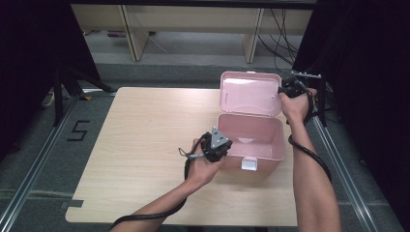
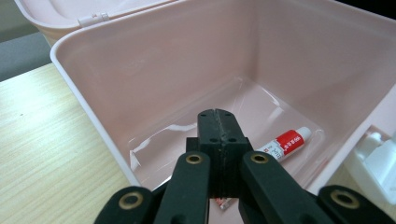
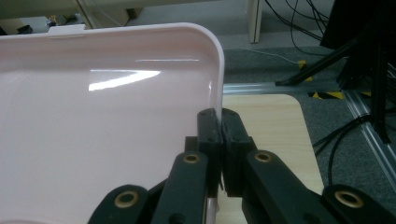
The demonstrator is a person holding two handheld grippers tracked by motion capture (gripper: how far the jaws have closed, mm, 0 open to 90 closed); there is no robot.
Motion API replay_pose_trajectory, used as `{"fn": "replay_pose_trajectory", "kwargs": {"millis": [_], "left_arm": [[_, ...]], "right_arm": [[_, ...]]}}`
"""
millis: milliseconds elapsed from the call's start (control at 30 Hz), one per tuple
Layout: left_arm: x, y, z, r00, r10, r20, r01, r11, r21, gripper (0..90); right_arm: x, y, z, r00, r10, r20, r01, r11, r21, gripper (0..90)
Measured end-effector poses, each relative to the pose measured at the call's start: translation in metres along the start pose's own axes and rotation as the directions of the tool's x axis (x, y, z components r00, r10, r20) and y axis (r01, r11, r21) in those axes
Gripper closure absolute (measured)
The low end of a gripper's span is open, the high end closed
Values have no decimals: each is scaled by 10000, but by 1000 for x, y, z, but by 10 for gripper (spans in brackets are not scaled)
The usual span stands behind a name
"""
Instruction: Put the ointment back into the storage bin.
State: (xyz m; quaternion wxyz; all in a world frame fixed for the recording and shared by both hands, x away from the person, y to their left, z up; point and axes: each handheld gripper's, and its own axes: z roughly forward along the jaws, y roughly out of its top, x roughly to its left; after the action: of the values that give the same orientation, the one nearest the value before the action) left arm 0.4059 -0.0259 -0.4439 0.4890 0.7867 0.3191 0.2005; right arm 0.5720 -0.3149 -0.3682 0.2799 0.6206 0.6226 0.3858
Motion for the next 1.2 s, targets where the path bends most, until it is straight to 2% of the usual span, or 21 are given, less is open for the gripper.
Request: {"fn": "replay_pose_trajectory", "kwargs": {"millis": [67, 100, 200, 233, 267, 300, 333, 400, 500, 533, 567, 600, 633, 733, 800, 833, 933, 1000, 1067, 1100, 1200], "left_arm": [[0, 0, 0, 10000, 7, -16, -7, 10000, 15, 900], [0, 0, 0, 10000, 7, -33, -7, 10000, 25, 900], [0, 1, 0, 10000, -14, -51, 14, 10000, 65, 900], [0, 1, 1, 10000, -31, -40, 31, 10000, 48, 900], [0, 1, 1, 10000, -38, -41, 38, 10000, 75, 900], [0, 1, 1, 10000, -44, -46, 44, 10000, 73, 900], [0, 1, 1, 10000, -43, -58, 43, 10000, 78, 900], [0, 1, 1, 10000, -53, -58, 54, 10000, 78, 900], [0, 1, 2, 9999, -80, -77, 81, 9999, 85, 900], [0, 1, 2, 9999, -84, -80, 85, 9999, 91, 900], [0, 1, 1, 9999, -84, -78, 85, 9999, 101, 900], [0, 1, 1, 9999, -88, -77, 88, 9999, 105, 900], [0, 1, 2, 9999, -109, -18, 109, 9999, 75, 900], [0, 2, 2, 9999, -87, -105, 89, 9999, 142, 900], [0, 2, 2, 9999, -123, -113, 124, 9998, 129, 900], [0, 2, 2, 9998, -143, -121, 144, 9998, 134, 900], [0, 2, 2, 9999, -116, -127, 117, 9998, 133, 900], [1, 2, 2, 9999, -23, -147, 27, 9997, 225, 900], [1, 2, 2, 9999, 11, -150, -8, 9997, 244, 900], [1, 2, 2, 9999, 8, -152, -5, 9997, 235, 900], [0, 2, 2, 9998, 16, -181, -11, 9997, 247, 900]], "right_arm": [[1, 0, -2, 9999, 29, 104, -29, 10000, 32, 894], [3, -1, -3, 9997, 260, 16, -260, 9996, 82, 894], [2, -2, -4, 9998, -154, 105, 157, 9994, -299, 894], [5, -3, -5, 9998, 186, 73, -184, 9994, -294, 894], [3, -2, -4, 9998, -207, 78, 210, 9991, -371, 894], [3, -3, -5, 9997, -205, 120, 210, 9988, -446, 893], [5, -3, -5, 9999, 33, 118, -28, 9990, -436, 894], [3, -3, -6, 9993, -279, 241, 292, 9982, -521, 894], [6, -3, -7, 9998, -58, 180, 67, 9986, -516, 894], [4, -3, -7, 9993, -327, 164, 336, 9977, -588, 894], [5, -3, -7, 9999, -102, 123, 109, 9982, -581, 894], [4, -3, -8, 9995, -280, 120, 286, 9978, -600, 894], [7, -3, -9, 9999, 59, 106, -54, 9985, -546, 894], [7, -3, -10, 9998, -214, 43, 217, 9965, -812, 894], [7, -3, -12, 9994, -312, 158, 324, 9960, -832, 894], [8, -4, -13, 9998, -186, 81, 192, 9957, -904, 895], [8, -5, -16, 9994, -339, 116, 350, 9931, -1118, 895], [8, -7, -17, 9995, -280, 143, 296, 9921, -1223, 895], [6, -7, -17, 9987, -472, 182, 492, 9897, -1345, 895], [7, -8, -18, 9994, -317, 136, 332, 9902, -1356, 895], [7, -8, -20, 9990, -395, 187, 417, 9892, -1405, 895]]}}
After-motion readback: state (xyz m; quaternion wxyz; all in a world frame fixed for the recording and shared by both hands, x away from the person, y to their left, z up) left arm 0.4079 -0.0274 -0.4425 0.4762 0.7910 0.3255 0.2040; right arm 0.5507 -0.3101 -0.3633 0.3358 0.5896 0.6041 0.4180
